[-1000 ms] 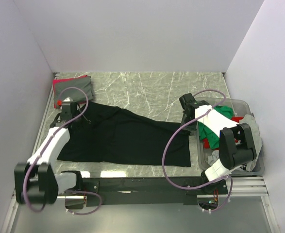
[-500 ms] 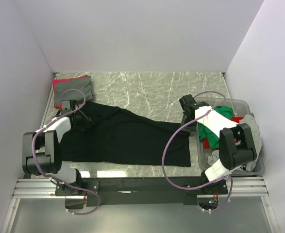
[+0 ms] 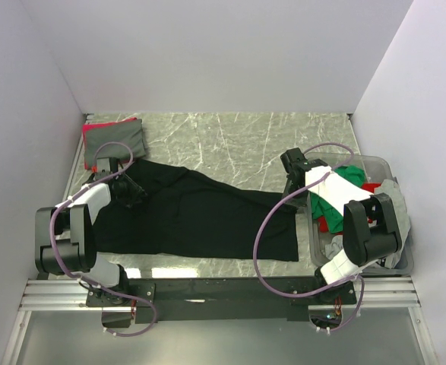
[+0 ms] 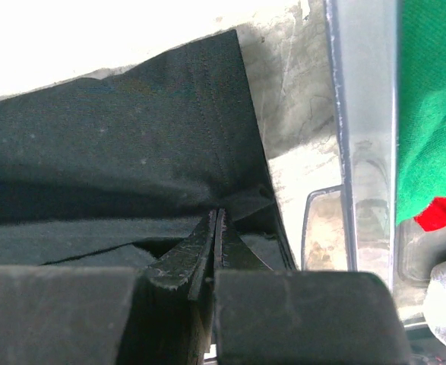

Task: Fold and stack the t-shirts
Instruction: Fold the tshirt

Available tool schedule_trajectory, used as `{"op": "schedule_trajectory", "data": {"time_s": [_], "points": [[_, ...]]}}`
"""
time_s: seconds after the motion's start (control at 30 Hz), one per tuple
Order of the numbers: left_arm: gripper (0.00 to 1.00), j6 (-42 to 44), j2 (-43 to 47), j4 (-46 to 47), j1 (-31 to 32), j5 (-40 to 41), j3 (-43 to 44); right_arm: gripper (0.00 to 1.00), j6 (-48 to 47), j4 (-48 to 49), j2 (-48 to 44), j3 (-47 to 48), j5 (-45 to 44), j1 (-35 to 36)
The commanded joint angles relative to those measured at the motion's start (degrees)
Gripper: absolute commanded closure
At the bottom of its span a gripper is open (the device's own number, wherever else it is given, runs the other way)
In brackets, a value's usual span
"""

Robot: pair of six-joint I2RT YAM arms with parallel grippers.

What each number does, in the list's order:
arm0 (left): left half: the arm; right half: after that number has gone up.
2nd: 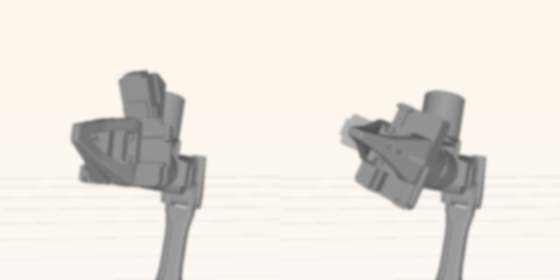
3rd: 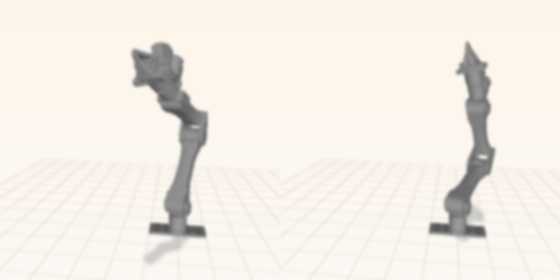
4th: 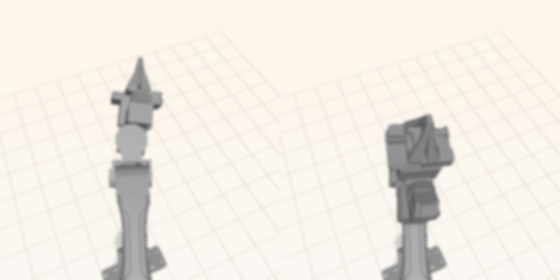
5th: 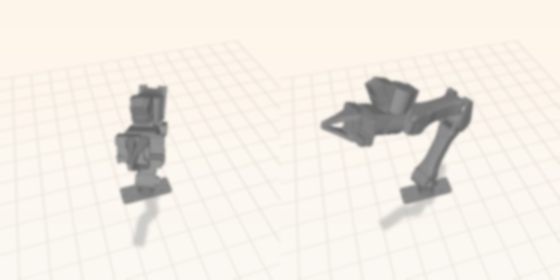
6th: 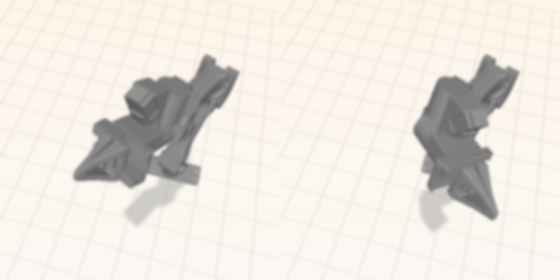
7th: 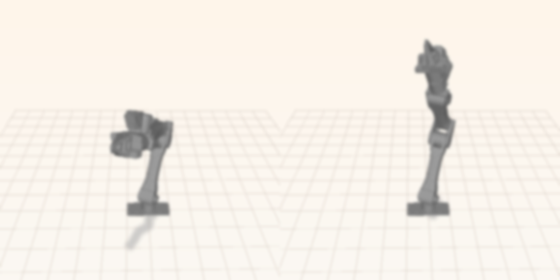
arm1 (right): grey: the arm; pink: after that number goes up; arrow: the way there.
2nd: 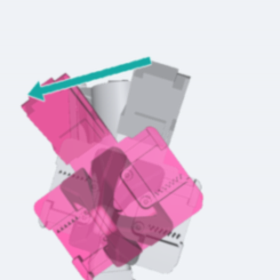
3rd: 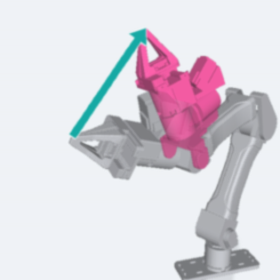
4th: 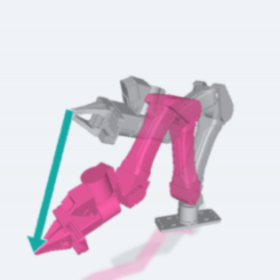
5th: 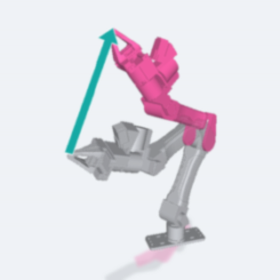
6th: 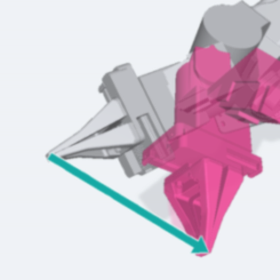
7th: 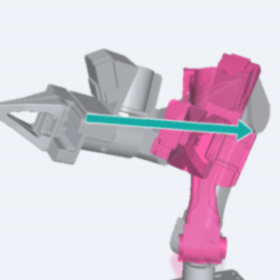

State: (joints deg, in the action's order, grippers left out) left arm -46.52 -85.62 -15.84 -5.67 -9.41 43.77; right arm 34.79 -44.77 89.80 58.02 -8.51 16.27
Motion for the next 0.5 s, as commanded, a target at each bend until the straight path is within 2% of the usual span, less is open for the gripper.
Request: {"op": "schedule_trajectory", "data": {"time_s": [0.0, 0.47], "points": [[0.63, -1.81, 2.83, -0.25, 0.05, -0.96, -0.08, 1.00, 0.90, -0.31, -2.87, 0.52, -1.07, 0.34], [0.69, -4.10, 1.34, 2.56, 0.13, -3.95, -2.72, 1.00, 1.60, 0.04, -4.81, -1.33, -1.24, 0.43]]}}
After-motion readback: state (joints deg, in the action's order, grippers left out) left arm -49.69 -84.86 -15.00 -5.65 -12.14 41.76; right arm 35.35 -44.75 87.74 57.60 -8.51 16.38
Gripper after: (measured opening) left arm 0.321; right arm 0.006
